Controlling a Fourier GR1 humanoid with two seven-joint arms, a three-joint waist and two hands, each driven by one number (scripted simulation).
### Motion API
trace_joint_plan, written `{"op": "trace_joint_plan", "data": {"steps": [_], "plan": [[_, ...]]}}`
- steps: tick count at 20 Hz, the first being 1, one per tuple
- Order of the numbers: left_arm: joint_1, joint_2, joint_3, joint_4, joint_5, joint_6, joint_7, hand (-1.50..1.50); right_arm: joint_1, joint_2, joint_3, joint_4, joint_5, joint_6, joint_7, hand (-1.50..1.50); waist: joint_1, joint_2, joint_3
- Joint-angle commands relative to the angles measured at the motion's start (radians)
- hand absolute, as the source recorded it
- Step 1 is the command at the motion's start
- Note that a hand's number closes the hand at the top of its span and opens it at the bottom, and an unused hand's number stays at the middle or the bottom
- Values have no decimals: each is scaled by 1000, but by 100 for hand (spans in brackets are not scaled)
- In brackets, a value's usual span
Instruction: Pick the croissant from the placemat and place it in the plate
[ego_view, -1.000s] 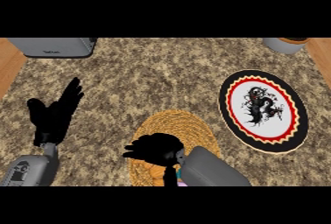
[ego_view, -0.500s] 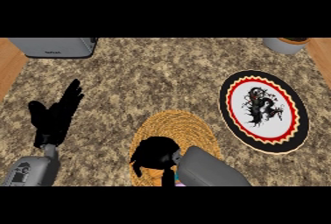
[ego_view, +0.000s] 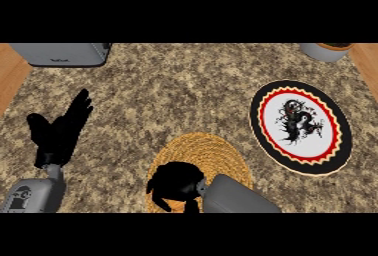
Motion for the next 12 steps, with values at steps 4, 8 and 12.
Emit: {"op": "trace_joint_plan", "data": {"steps": [4, 8, 12], "plan": [[-15, -16, 21, 38, -18, 32, -5, 0, 182, -91, -36, -287, 65, -109, 170, 150, -44, -5, -3], [73, -9, 28, 4, -21, 37, -25, 0, 339, -298, -127, -446, 63, -240, 189, 150, -66, -14, -3], [33, 7, 47, 11, 4, 16, -2, 0, 425, -317, -191, -683, 107, -413, 237, 150, -83, -15, -3]]}}
